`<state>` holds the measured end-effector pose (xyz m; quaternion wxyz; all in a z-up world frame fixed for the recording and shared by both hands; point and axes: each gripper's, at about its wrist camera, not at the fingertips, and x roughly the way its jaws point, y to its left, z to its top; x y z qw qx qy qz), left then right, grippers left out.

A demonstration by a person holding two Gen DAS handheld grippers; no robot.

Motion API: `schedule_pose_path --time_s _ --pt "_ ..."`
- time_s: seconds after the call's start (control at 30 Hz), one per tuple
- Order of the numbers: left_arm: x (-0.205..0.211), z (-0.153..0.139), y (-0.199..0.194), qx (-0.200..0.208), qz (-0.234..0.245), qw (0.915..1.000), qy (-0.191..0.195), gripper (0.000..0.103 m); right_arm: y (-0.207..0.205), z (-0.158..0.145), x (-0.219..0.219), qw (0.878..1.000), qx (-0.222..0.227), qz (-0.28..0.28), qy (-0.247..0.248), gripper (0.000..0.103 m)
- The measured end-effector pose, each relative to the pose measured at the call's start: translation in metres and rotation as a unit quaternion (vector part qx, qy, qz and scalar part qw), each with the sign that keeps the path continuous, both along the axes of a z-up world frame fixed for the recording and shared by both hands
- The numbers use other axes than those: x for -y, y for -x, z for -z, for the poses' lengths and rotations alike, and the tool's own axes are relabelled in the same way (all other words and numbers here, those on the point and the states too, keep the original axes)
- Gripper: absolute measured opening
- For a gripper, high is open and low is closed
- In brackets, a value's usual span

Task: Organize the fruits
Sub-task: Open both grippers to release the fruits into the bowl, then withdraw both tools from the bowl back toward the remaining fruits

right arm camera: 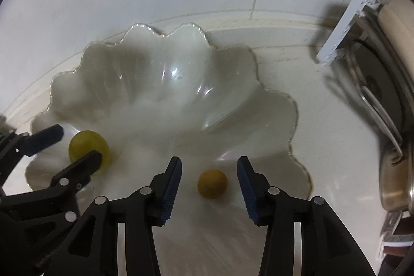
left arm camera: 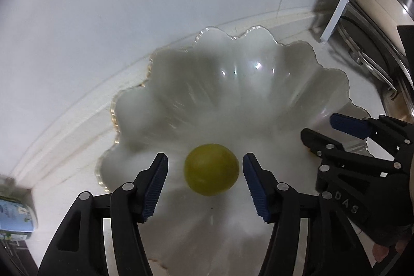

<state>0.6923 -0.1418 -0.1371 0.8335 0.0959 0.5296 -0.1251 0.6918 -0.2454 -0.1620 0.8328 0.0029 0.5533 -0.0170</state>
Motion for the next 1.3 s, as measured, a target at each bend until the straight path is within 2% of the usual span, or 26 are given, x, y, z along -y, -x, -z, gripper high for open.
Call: schedule_pose_path --time_s 0.2,0.53,0.73,0.87,1.3 --pt "-0.012 -0.027 0.015 0.034 -0.013 0.9993 0.011 0.063 0.014 -0.022 0.005 1.000 0.023 0.013 -0.003 0.046" --pt "-0.022 -0.067 0.058 0.076 -0.015 0.9960 0.046 0.070 0.062 -0.071 -0.002 0.997 0.081 0.002 -0.008 0.046" --pt "-0.034 -0.086 0.084 0.107 -0.030 0.9923 0.056 0.070 0.094 -0.101 -0.005 0.991 0.131 0.005 0.004 0.046" --pt "-0.037 -0.101 0.104 0.127 -0.020 0.9898 0.062 0.070 0.119 -0.122 -0.010 0.987 0.161 0.003 0.012 0.046" --pt "-0.053 -0.144 0.169 0.180 -0.010 0.9786 0.099 0.070 0.191 -0.159 -0.012 0.973 0.230 -0.003 0.012 0.046"
